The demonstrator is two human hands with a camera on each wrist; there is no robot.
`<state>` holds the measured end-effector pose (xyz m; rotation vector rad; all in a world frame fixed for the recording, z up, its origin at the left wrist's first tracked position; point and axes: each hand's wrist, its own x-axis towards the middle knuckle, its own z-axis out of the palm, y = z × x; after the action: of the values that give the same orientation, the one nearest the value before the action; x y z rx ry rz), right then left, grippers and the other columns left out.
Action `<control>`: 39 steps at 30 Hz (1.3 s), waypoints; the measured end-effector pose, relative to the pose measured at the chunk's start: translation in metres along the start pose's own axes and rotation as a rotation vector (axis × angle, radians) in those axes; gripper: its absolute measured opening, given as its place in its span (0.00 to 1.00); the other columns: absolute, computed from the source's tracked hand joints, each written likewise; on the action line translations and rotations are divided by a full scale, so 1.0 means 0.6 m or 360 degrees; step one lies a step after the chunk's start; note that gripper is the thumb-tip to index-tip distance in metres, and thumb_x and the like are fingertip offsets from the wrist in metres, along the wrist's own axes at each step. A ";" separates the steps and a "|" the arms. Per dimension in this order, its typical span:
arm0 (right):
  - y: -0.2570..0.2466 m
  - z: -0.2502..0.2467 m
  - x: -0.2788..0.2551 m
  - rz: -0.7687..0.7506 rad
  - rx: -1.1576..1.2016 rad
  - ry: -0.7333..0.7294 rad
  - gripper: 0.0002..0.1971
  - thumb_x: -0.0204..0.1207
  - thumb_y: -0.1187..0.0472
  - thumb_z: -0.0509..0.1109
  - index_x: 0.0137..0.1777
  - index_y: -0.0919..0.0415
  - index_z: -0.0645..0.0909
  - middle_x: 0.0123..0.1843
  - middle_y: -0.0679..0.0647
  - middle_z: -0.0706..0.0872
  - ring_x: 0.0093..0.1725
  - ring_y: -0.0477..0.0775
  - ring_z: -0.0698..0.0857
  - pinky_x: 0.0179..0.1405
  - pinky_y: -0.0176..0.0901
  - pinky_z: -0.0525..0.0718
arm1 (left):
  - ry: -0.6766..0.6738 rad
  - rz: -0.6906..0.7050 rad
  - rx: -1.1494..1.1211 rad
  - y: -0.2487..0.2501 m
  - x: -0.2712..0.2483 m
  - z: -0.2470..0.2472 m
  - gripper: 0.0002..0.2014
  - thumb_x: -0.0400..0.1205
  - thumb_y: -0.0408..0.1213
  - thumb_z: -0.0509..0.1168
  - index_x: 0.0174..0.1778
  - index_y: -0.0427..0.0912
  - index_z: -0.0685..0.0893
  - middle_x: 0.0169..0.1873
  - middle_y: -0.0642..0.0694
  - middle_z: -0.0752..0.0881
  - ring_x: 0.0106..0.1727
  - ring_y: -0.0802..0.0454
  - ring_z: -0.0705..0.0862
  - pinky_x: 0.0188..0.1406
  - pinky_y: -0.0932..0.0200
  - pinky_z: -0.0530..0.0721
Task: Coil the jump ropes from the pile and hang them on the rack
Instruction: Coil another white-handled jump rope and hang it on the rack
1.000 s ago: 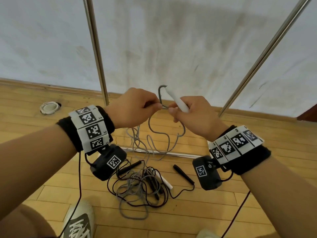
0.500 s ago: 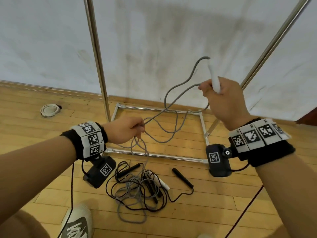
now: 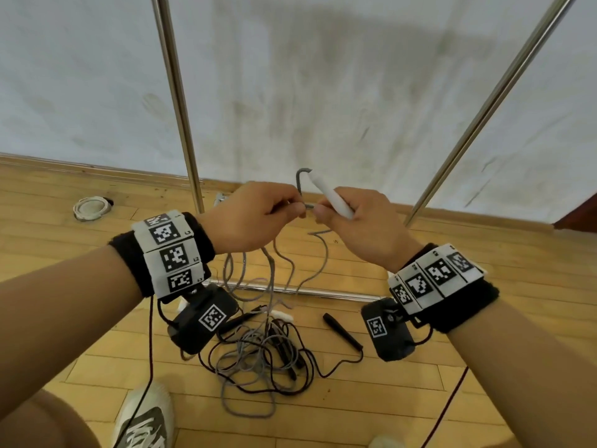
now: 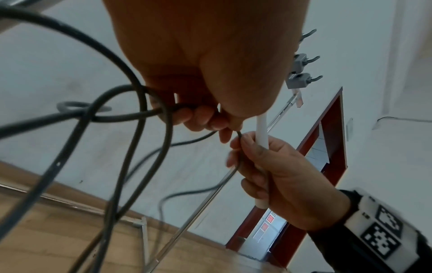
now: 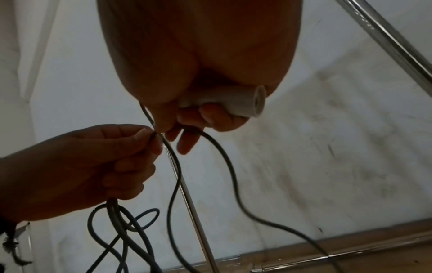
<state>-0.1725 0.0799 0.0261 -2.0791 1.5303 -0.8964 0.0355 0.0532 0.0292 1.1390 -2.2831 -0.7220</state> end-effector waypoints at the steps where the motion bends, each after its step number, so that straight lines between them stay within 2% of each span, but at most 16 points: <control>1: -0.003 -0.002 0.002 0.0000 -0.0016 0.0008 0.09 0.81 0.52 0.71 0.41 0.54 0.85 0.32 0.48 0.85 0.30 0.43 0.81 0.28 0.29 0.72 | -0.0003 -0.0017 -0.0010 0.000 -0.001 -0.002 0.10 0.88 0.45 0.59 0.47 0.49 0.84 0.27 0.53 0.78 0.25 0.62 0.74 0.26 0.71 0.73; 4: -0.012 -0.008 0.007 -0.0031 -0.0034 0.0123 0.12 0.81 0.53 0.70 0.40 0.59 0.83 0.31 0.53 0.83 0.31 0.47 0.79 0.27 0.29 0.71 | -0.0121 -0.0055 0.0009 -0.006 -0.006 -0.003 0.11 0.88 0.45 0.59 0.42 0.49 0.80 0.29 0.52 0.83 0.28 0.60 0.79 0.29 0.67 0.77; 9: -0.017 -0.038 0.020 0.0007 -0.0005 0.0406 0.11 0.81 0.52 0.70 0.40 0.56 0.83 0.29 0.45 0.80 0.29 0.40 0.75 0.27 0.29 0.70 | -0.0243 -0.0156 -0.0047 -0.030 -0.018 0.013 0.10 0.89 0.39 0.58 0.44 0.43 0.80 0.39 0.51 0.88 0.43 0.55 0.87 0.46 0.57 0.85; 12: -0.013 -0.055 0.023 -0.0002 -0.0037 0.0515 0.13 0.81 0.52 0.70 0.41 0.60 0.84 0.32 0.54 0.83 0.29 0.44 0.74 0.30 0.37 0.73 | -0.0245 -0.0194 0.0001 -0.044 -0.016 0.016 0.08 0.89 0.38 0.59 0.46 0.47 0.80 0.42 0.54 0.88 0.42 0.69 0.84 0.40 0.71 0.77; 14: -0.010 -0.065 0.022 -0.0027 -0.0004 0.0591 0.13 0.81 0.53 0.71 0.39 0.61 0.83 0.32 0.57 0.83 0.28 0.43 0.76 0.26 0.31 0.72 | -0.0211 -0.0233 0.0033 -0.048 -0.013 0.014 0.06 0.88 0.37 0.60 0.48 0.47 0.81 0.42 0.55 0.88 0.43 0.70 0.84 0.37 0.76 0.75; 16: -0.008 -0.074 0.022 -0.0048 -0.0011 0.0636 0.12 0.81 0.54 0.71 0.39 0.60 0.83 0.31 0.57 0.83 0.27 0.43 0.76 0.24 0.25 0.69 | -0.0189 -0.0244 0.0104 -0.049 -0.010 0.010 0.06 0.88 0.37 0.60 0.48 0.49 0.80 0.41 0.57 0.87 0.44 0.67 0.84 0.36 0.73 0.74; 18: -0.002 -0.083 0.021 -0.0036 -0.0076 0.0669 0.13 0.81 0.53 0.71 0.38 0.60 0.83 0.31 0.58 0.83 0.28 0.48 0.75 0.26 0.33 0.70 | -0.0208 -0.0247 0.0215 -0.048 -0.006 0.002 0.07 0.89 0.39 0.59 0.47 0.51 0.79 0.41 0.57 0.85 0.43 0.63 0.83 0.36 0.69 0.73; 21: 0.008 -0.096 0.020 0.0026 -0.0071 0.0701 0.15 0.80 0.52 0.71 0.36 0.61 0.84 0.30 0.60 0.83 0.28 0.51 0.74 0.30 0.43 0.73 | -0.0263 -0.0266 0.0416 -0.050 -0.007 -0.014 0.12 0.90 0.43 0.56 0.41 0.54 0.78 0.37 0.60 0.82 0.38 0.63 0.80 0.34 0.65 0.71; 25: 0.020 -0.104 0.016 0.0099 -0.0147 0.0647 0.14 0.79 0.52 0.72 0.36 0.60 0.86 0.31 0.58 0.86 0.33 0.59 0.82 0.35 0.53 0.82 | -0.0354 -0.0248 0.0488 -0.048 -0.018 -0.030 0.14 0.90 0.43 0.56 0.39 0.57 0.77 0.37 0.60 0.82 0.40 0.60 0.81 0.36 0.65 0.71; 27: 0.025 -0.105 0.015 0.0131 -0.0199 0.0623 0.12 0.79 0.52 0.72 0.37 0.57 0.86 0.31 0.54 0.85 0.33 0.57 0.82 0.35 0.52 0.81 | -0.0349 -0.0238 0.0444 -0.042 -0.023 -0.029 0.13 0.90 0.41 0.56 0.40 0.54 0.79 0.38 0.58 0.85 0.40 0.60 0.81 0.36 0.66 0.72; 29: 0.029 -0.104 0.014 0.0127 -0.0257 0.0532 0.04 0.78 0.57 0.73 0.45 0.55 0.88 0.38 0.49 0.84 0.39 0.51 0.80 0.40 0.44 0.77 | -0.0294 -0.0228 0.0343 -0.035 -0.028 -0.021 0.12 0.89 0.40 0.56 0.42 0.49 0.81 0.38 0.55 0.88 0.41 0.60 0.84 0.36 0.69 0.74; 30: 0.027 -0.102 0.013 0.0100 -0.0300 0.0453 0.07 0.75 0.61 0.74 0.52 0.55 0.89 0.45 0.48 0.83 0.44 0.49 0.79 0.45 0.39 0.75 | -0.0278 -0.0211 0.0311 -0.031 -0.030 -0.016 0.12 0.89 0.39 0.56 0.42 0.48 0.81 0.37 0.53 0.88 0.41 0.59 0.85 0.35 0.71 0.75; 32: 0.023 -0.094 0.010 0.0024 -0.0308 0.0263 0.18 0.72 0.67 0.75 0.62 0.53 0.87 0.55 0.48 0.81 0.52 0.47 0.78 0.46 0.27 0.71 | -0.0276 -0.0155 0.0294 -0.020 -0.029 -0.008 0.13 0.90 0.41 0.56 0.41 0.51 0.80 0.36 0.53 0.87 0.39 0.57 0.85 0.33 0.71 0.76; 34: 0.008 -0.077 0.003 -0.0056 -0.0224 0.0133 0.17 0.74 0.63 0.76 0.61 0.49 0.86 0.54 0.47 0.83 0.51 0.46 0.80 0.44 0.25 0.71 | -0.0263 -0.0093 0.0305 -0.007 -0.022 -0.007 0.14 0.90 0.42 0.54 0.39 0.53 0.78 0.34 0.52 0.85 0.38 0.54 0.84 0.34 0.64 0.79; 37: -0.008 -0.046 -0.006 -0.0102 -0.0124 -0.0044 0.10 0.78 0.54 0.74 0.58 0.51 0.88 0.51 0.46 0.86 0.49 0.43 0.83 0.47 0.32 0.76 | -0.0234 0.0032 0.0324 0.010 -0.009 -0.010 0.13 0.90 0.44 0.53 0.40 0.54 0.76 0.32 0.51 0.82 0.35 0.52 0.83 0.35 0.56 0.79; 39: -0.015 -0.032 -0.009 -0.0054 -0.0025 -0.0089 0.08 0.81 0.53 0.72 0.55 0.53 0.89 0.42 0.44 0.87 0.39 0.40 0.82 0.40 0.34 0.76 | -0.0204 0.0106 0.0330 0.015 -0.004 -0.011 0.11 0.90 0.46 0.52 0.44 0.54 0.77 0.30 0.51 0.81 0.31 0.56 0.80 0.32 0.56 0.78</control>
<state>-0.1808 0.0890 0.0443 -2.1289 1.4820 -0.8336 0.0357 0.0581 0.0392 1.1300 -2.5396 -0.5573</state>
